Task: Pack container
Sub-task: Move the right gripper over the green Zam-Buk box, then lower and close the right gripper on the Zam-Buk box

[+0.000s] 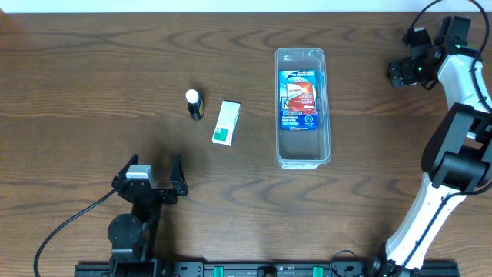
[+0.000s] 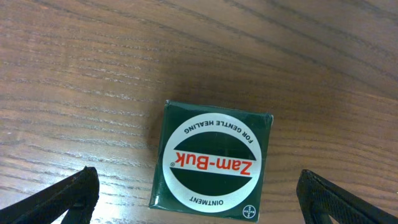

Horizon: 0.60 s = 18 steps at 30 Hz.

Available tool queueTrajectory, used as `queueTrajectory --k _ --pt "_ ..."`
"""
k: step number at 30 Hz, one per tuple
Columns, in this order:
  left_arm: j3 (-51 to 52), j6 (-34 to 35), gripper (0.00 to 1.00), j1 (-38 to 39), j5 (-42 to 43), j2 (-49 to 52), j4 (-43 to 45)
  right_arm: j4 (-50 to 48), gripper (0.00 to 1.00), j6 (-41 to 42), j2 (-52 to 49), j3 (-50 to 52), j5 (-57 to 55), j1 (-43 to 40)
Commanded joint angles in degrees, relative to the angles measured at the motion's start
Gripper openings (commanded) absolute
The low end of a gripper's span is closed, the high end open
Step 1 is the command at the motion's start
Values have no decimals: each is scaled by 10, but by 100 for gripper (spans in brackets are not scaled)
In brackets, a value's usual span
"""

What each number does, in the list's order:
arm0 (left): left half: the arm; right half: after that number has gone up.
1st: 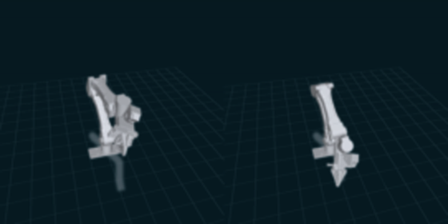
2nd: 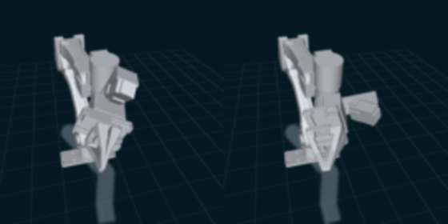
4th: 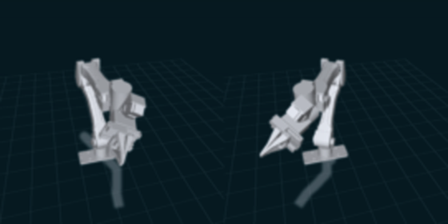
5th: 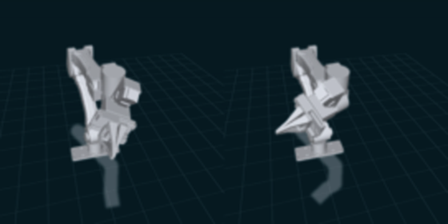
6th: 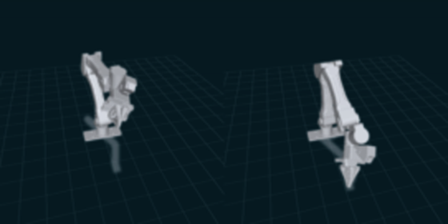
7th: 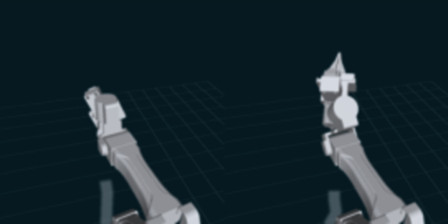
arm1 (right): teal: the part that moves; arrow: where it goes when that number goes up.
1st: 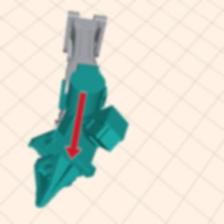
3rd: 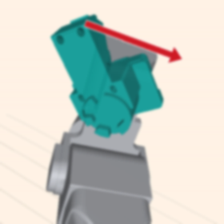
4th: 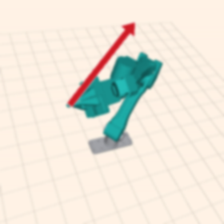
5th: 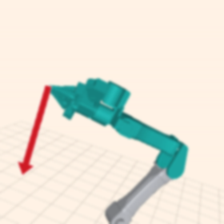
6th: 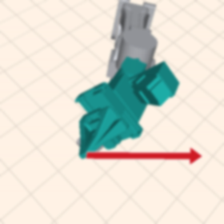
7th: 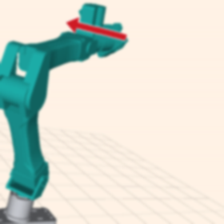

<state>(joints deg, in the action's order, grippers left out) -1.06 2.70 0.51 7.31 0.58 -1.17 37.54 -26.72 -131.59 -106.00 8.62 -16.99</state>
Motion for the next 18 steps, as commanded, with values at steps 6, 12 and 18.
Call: queueTrajectory --k 6,12,18 --pt "8 -8 98 -2 8 -3 -21 -16 99 14 -17 3 11 -3" --pt "8 -8 98 -2 8 -3 -21 -19 99 19 -32 3 11 -5" --pt "8 -8 98 -2 8 -3 -21 -29 99 32 -35 3 11 -7"
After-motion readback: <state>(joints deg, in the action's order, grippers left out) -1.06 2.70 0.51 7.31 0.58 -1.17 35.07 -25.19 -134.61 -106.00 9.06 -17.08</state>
